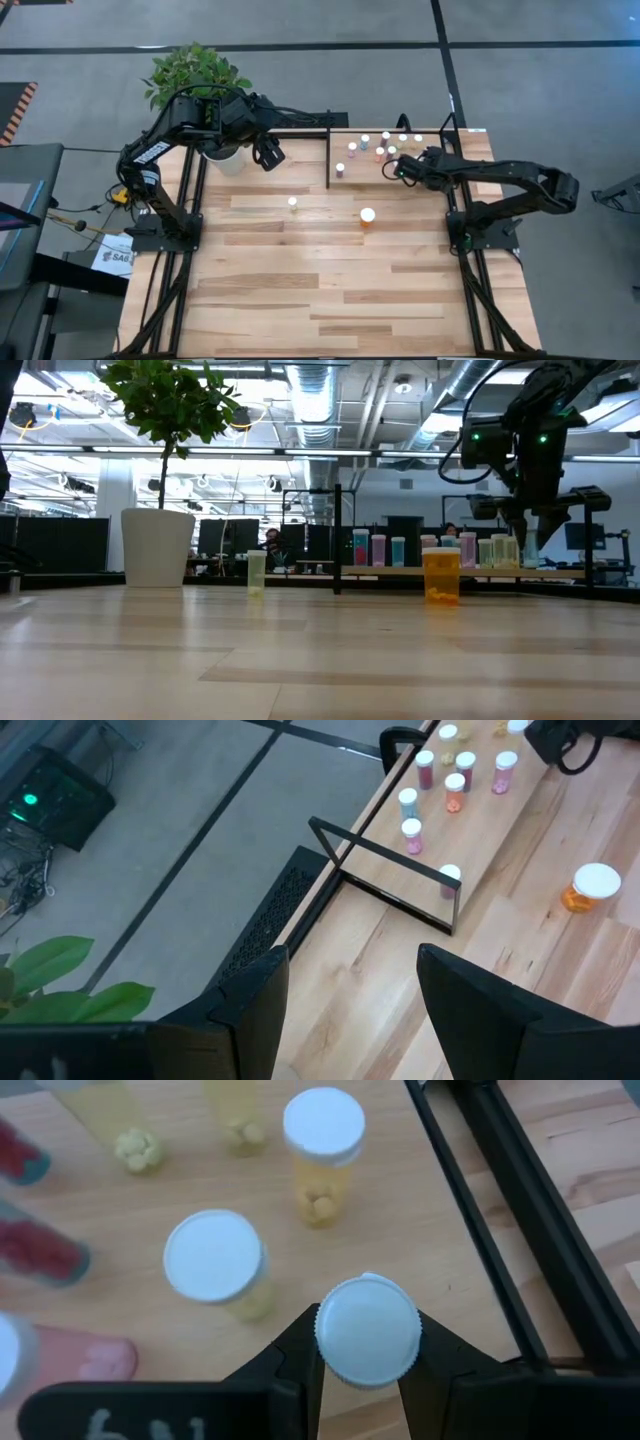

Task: Pick and place medicine bottles onto shelf by color
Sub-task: Put the blue pill bottle on the shelf

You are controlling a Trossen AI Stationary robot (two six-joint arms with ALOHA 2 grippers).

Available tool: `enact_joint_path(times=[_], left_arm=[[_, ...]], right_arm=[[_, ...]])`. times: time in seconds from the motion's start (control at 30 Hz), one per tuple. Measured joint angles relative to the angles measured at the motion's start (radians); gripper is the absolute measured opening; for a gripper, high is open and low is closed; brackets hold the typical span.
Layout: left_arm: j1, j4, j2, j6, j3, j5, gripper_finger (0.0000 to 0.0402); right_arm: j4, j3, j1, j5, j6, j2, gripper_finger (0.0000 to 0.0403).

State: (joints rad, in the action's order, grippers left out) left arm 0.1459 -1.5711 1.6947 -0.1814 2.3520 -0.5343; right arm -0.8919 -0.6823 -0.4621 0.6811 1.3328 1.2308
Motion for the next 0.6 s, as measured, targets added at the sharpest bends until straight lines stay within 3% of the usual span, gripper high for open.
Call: enact_joint_path(times=[0.37, 0.6], left_arm=[[0.000, 0.000, 0.000, -0.001, 0.000, 0.000, 0.0210], [0.000, 0.000, 0.000, -0.002, 0.000, 0.000, 0.0210]], right_arm=[[0.004, 0.000, -0.025, 0.000, -0.006, 0.000, 0.0115], [0.007, 0.000, -0.025, -0.001, -0.008, 0.000, 0.0161]])
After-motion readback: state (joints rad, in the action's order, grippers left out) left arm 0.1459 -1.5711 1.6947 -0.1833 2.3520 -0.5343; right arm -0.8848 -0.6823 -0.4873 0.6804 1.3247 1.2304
